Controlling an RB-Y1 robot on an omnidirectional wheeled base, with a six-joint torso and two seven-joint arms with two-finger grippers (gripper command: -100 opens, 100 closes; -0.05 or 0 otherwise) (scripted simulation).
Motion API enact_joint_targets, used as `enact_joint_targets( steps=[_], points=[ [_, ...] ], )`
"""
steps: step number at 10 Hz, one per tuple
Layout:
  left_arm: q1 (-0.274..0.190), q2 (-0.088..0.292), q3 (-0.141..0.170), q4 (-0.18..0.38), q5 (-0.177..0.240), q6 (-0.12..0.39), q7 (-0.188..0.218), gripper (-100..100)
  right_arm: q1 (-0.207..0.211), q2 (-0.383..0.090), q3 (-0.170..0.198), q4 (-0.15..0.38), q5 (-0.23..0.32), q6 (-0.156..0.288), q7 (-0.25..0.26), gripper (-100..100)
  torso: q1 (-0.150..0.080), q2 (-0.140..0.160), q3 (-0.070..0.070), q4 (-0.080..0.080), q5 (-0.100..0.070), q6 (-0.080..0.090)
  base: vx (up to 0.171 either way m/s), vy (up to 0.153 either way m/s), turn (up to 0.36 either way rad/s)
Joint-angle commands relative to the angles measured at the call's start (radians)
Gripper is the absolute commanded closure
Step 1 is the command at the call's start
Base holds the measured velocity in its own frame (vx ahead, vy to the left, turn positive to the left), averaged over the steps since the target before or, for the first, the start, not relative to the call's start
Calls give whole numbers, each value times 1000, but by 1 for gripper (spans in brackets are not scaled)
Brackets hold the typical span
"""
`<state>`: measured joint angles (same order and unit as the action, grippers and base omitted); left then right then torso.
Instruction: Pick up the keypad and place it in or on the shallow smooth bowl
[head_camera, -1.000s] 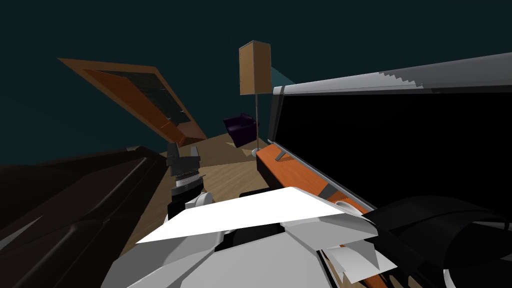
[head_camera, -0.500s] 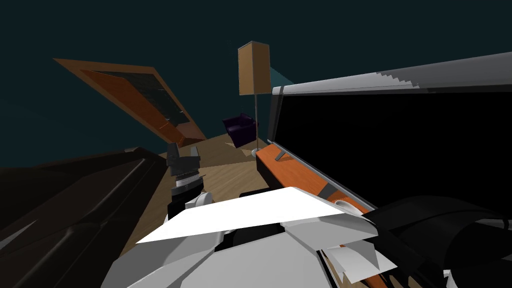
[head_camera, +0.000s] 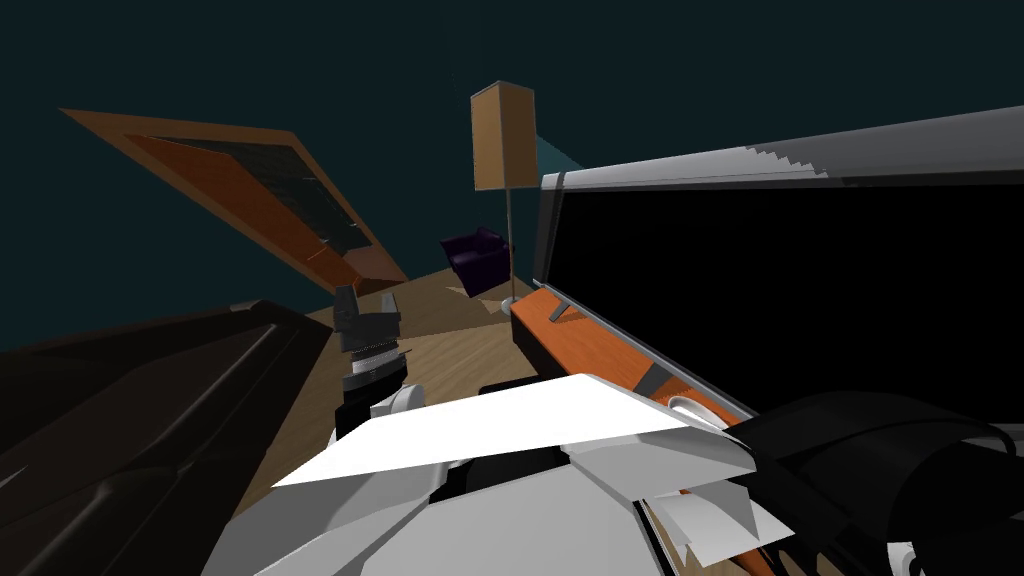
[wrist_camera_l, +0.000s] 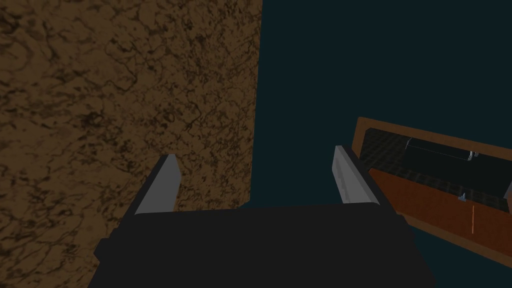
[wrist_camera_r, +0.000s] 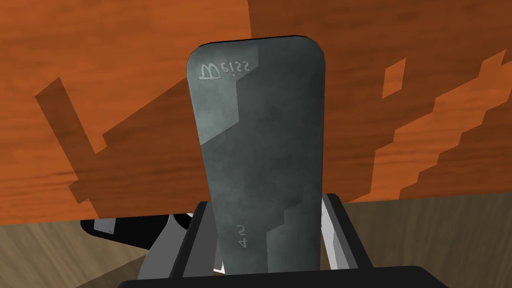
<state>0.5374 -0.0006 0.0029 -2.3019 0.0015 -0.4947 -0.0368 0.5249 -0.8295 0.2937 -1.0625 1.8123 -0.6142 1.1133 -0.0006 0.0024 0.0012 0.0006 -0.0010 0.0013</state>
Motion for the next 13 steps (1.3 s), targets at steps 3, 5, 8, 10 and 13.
enact_joint_targets(
  steps=[3,5,8,10,13],
  points=[
    [0,0,0,0,0,0,0,0,23,-10,26,2,-53,-49,-2,100,12,2,1,-1,1,1,-13,161,21],
    [0,0,0,0,0,0,0,0,35,-23,36,0,-82,-83,-2,100,17,2,0,-1,2,2,-41,213,44],
    [0,0,0,0,0,0,0,0,48,-63,33,-5,-127,-149,-4,100,8,4,1,-1,2,1,-72,103,70],
    [0,0,0,0,0,0,0,0,51,-96,16,-4,-155,-190,-12,100,3,5,2,-1,1,0,-124,7,110],
    [0,0,0,0,0,0,0,0,42,-142,-23,-1,-193,-241,-29,100,-7,9,4,0,1,-1,-139,-81,119]
  ],
)
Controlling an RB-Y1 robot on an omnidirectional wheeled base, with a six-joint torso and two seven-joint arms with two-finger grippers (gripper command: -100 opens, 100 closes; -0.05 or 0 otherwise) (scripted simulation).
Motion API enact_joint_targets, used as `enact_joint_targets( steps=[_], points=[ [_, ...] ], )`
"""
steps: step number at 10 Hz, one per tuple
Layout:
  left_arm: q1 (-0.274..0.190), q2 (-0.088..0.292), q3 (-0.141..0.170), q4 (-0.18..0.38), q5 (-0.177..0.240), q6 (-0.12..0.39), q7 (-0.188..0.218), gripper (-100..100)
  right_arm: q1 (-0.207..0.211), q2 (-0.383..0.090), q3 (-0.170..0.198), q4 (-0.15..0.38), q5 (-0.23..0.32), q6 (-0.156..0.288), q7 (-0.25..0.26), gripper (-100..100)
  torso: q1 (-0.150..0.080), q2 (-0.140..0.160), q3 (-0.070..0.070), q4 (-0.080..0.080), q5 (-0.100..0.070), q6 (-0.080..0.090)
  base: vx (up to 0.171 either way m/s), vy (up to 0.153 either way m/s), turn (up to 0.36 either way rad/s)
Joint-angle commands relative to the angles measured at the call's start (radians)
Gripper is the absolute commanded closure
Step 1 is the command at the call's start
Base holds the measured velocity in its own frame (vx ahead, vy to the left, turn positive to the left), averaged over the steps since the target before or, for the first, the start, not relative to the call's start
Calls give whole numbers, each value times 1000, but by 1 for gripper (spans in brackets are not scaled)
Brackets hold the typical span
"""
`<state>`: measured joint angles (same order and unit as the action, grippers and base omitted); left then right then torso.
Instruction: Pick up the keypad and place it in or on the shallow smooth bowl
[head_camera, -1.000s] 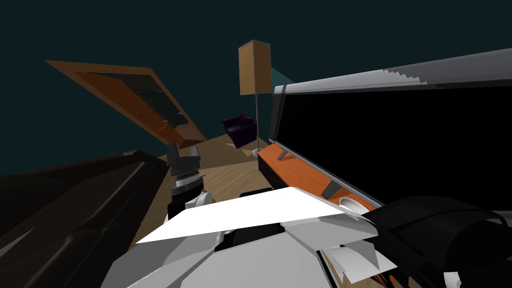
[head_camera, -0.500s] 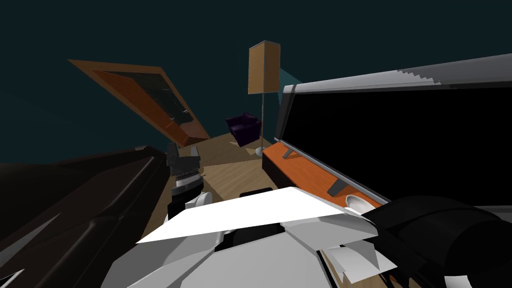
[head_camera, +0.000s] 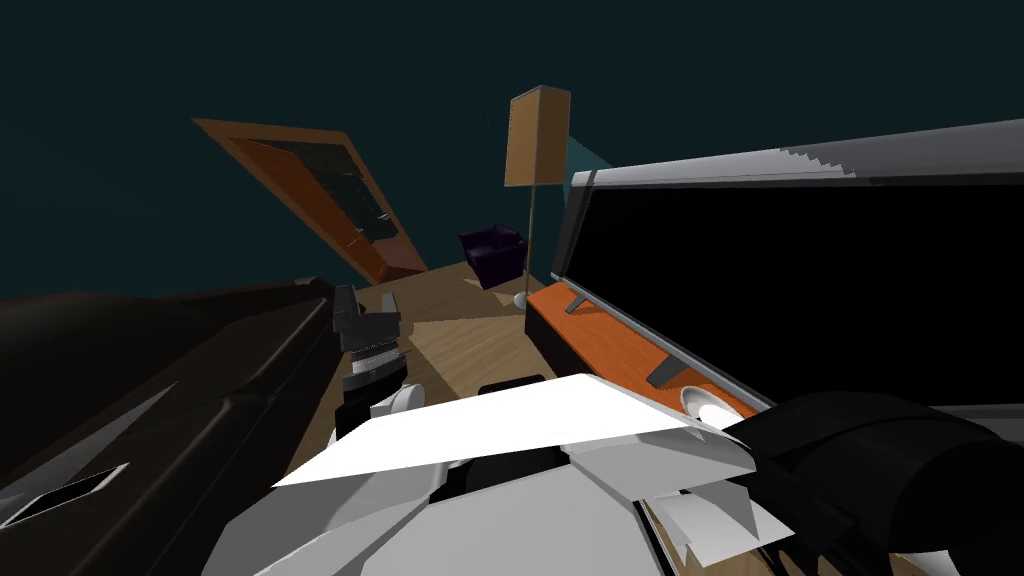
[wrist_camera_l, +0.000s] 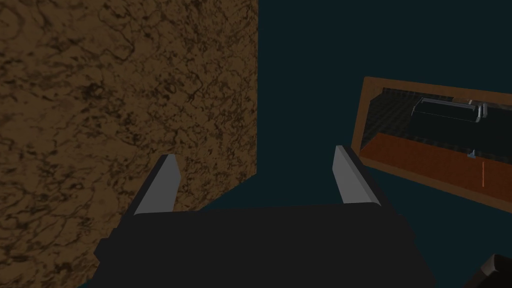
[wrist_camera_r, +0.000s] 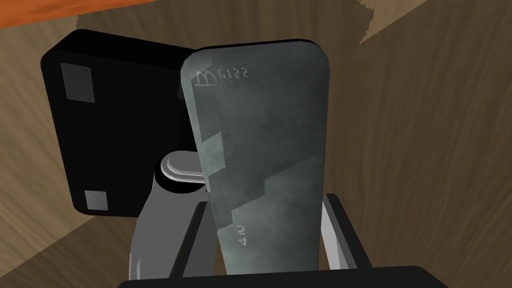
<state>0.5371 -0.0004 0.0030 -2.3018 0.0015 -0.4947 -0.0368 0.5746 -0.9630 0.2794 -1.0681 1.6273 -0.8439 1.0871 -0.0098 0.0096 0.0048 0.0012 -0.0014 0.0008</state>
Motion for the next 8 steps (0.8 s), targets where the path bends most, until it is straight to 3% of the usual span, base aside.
enact_joint_targets(
  steps=[1,4,6,8],
  points=[
    [0,0,0,0,0,0,0,0,-17,-31,-32,6,-24,-33,-11,100,0,0,0,0,0,0,-136,-145,124],
    [0,0,0,0,0,0,0,0,-38,-84,-94,20,-53,-76,-31,100,-9,4,2,2,-1,-1,-180,-223,155],
    [0,0,0,0,0,0,0,0,-54,-109,-128,28,-50,-86,-35,100,-9,6,3,2,-2,0,-199,-224,87],
    [0,0,0,0,0,0,0,0,-72,-127,-158,30,-33,-86,-34,100,-11,1,1,1,-2,-1,-109,-243,71]
  ],
)
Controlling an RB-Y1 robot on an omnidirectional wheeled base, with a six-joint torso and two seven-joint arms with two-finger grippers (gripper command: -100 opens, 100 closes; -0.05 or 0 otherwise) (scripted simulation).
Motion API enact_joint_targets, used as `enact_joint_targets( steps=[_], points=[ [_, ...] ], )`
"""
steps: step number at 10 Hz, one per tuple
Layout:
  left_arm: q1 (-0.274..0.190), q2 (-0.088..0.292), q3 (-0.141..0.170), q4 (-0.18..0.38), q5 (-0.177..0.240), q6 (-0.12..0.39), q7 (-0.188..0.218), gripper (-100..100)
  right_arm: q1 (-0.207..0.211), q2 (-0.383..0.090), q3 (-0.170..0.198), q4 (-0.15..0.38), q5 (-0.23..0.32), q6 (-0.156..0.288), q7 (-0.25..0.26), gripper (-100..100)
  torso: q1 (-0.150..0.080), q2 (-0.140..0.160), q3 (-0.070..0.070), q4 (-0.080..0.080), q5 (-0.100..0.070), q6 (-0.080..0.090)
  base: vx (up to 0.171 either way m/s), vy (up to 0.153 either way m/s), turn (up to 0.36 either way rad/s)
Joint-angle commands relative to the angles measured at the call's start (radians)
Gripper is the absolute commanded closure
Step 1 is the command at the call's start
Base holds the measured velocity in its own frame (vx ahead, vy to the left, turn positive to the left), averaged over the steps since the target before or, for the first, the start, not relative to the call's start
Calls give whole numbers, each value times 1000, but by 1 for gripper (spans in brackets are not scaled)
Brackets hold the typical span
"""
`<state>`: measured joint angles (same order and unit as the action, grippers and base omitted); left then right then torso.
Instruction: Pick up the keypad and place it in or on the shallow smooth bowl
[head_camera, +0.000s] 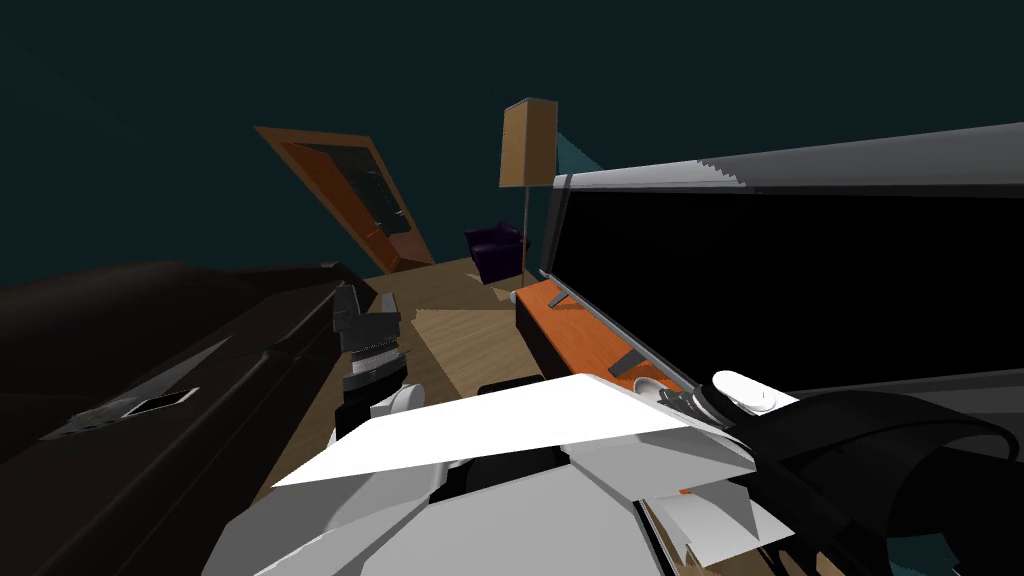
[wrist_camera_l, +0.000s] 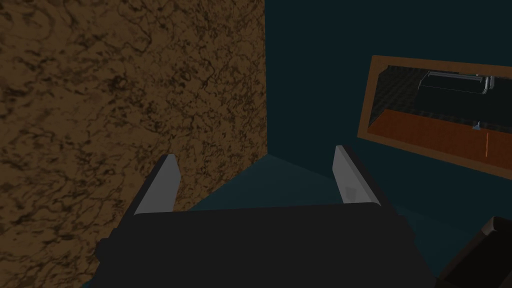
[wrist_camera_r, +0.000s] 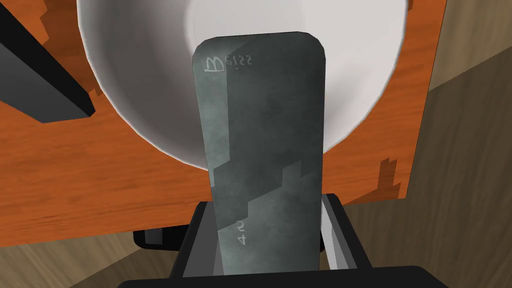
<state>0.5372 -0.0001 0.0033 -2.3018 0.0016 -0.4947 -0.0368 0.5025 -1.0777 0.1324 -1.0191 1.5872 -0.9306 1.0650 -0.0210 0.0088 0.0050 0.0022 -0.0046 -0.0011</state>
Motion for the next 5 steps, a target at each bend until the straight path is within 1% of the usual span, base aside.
enact_joint_targets(
  steps=[1,2,3,5],
  points=[
    [0,0,0,0,0,0,0,0,-8,-18,-21,-20,15,2,-10,100,0,0,0,0,0,0,-74,-194,64],
    [0,0,0,0,0,0,0,0,-8,-8,-13,-1,9,2,0,100,3,-3,-1,0,0,0,-22,-84,26],
    [0,0,0,0,0,0,0,0,-9,-11,-15,-2,10,3,0,-100,10,-5,-3,-1,0,0,-4,-7,12],
    [0,0,0,0,0,0,0,0,-10,-9,-15,-3,10,4,1,-100,8,-6,-4,-1,0,1,0,0,0]
  ],
)
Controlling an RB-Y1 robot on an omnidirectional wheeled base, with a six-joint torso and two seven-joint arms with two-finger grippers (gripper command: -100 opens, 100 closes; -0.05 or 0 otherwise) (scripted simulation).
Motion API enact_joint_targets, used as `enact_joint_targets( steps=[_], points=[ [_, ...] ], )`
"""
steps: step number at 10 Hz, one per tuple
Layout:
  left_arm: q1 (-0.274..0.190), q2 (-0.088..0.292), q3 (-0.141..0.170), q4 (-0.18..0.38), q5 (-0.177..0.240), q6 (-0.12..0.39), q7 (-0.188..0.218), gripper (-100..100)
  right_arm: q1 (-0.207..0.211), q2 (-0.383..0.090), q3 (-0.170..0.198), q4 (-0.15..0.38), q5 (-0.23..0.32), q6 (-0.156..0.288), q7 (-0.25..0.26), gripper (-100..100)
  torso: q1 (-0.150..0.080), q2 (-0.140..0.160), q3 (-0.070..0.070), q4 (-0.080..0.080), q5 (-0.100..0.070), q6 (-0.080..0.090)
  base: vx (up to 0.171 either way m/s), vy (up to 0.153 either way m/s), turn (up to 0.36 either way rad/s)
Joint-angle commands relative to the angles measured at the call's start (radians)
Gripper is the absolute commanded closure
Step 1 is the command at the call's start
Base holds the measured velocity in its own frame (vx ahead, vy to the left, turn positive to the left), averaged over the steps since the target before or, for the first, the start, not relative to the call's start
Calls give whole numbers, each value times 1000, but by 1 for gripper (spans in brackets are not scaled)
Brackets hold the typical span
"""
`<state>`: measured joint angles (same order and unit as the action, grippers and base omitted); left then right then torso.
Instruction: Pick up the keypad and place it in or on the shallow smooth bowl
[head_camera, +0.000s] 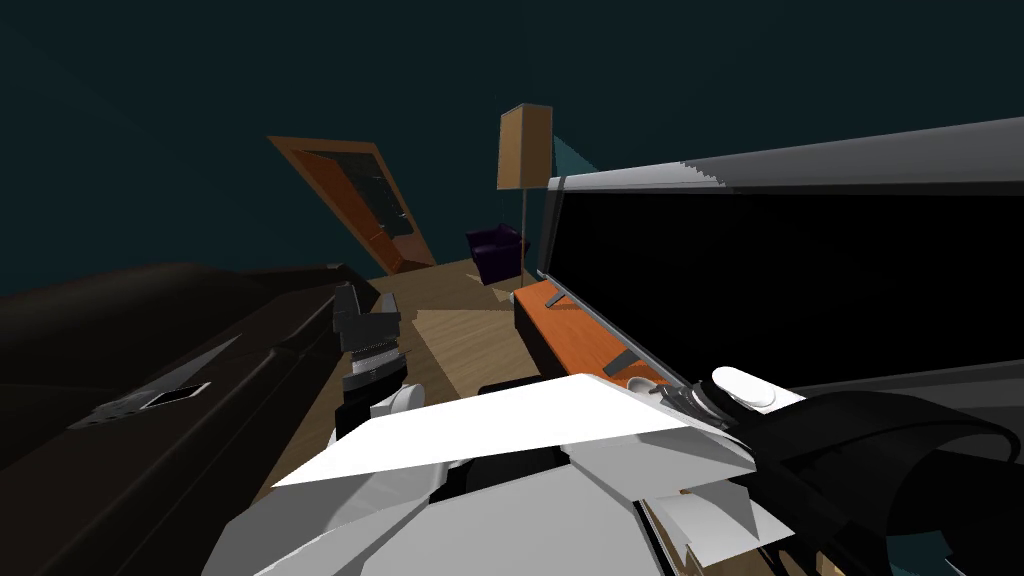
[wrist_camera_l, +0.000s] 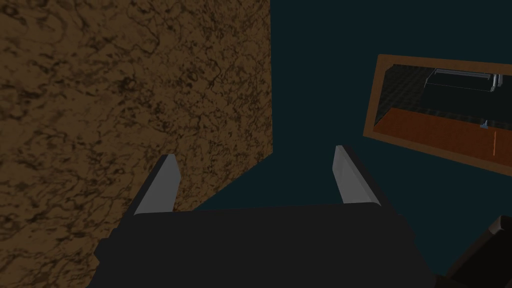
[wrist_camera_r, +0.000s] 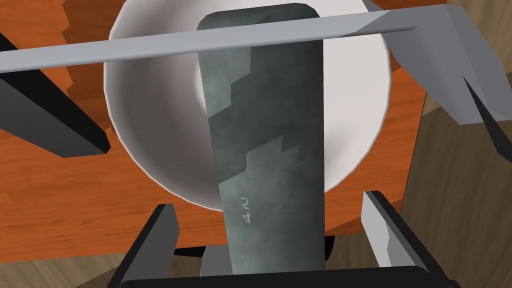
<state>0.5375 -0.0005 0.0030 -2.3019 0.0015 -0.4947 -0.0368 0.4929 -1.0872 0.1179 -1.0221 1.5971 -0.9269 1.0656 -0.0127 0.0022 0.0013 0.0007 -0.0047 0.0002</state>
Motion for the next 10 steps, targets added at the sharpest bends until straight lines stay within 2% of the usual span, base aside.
enact_joint_targets(
  steps=[1,2,3,4,5,10],
  points=[
    [0,0,0,0,0,0,0,0,0,0,0,0,0,0,0,-100,0,0,0,0,0,0,0,0,0],
    [0,0,0,0,0,0,0,0,0,0,0,0,0,0,0,-100,0,0,0,0,0,0,0,0,0],
    [0,0,0,0,0,0,0,0,0,0,0,0,0,0,0,0,0,0,0,0,0,0,0,0,0],
    [0,0,0,0,0,0,0,0,1,-29,-16,-10,-8,-26,-1,-100,0,0,0,0,0,0,-3,41,-61],
    [0,0,0,0,0,0,0,0,2,-43,-25,-14,-13,-39,-1,-100,1,0,0,0,4,1,-6,60,-74],
    [0,0,0,0,0,0,0,0,5,-144,-82,-48,-42,-131,-3,-100,2,1,1,0,5,1,-4,56,-64]
  ],
)
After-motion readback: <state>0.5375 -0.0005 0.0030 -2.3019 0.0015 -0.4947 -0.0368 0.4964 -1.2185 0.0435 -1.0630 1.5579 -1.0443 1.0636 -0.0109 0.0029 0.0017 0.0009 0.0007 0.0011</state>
